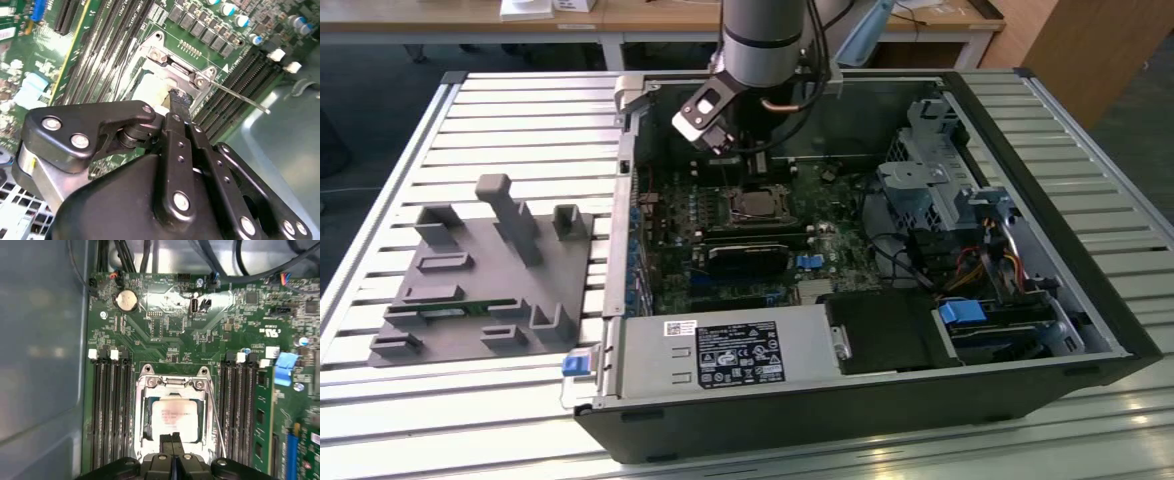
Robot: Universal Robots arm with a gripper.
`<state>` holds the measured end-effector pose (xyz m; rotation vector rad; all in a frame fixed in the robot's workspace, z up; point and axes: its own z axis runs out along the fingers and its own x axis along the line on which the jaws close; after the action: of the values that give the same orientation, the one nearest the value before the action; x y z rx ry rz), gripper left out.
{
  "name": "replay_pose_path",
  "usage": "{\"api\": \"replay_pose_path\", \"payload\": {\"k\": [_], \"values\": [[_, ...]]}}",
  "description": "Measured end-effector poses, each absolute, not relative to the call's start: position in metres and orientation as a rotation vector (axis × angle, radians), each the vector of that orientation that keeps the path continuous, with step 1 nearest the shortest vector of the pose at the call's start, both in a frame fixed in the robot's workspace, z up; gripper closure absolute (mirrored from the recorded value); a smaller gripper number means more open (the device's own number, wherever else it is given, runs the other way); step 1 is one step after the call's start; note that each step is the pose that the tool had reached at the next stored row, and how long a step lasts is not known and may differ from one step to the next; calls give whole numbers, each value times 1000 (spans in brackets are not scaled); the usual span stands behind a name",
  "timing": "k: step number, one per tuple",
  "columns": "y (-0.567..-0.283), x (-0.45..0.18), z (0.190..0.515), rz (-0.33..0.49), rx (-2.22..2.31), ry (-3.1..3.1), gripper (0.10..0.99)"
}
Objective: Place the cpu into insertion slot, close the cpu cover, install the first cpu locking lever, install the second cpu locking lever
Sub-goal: 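Install the first cpu locking lever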
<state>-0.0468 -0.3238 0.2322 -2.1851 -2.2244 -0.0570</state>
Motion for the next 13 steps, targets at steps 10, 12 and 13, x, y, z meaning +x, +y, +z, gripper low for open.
{"api": "replay_pose_path", "payload": {"k": [10, 12, 13], "values": [[-324, -47, 273, -57, -2185, -2224, 984], [-324, -47, 280, -57, -2185, -2224, 984], [-324, -47, 282, -57, -2185, -2224, 984]]}}
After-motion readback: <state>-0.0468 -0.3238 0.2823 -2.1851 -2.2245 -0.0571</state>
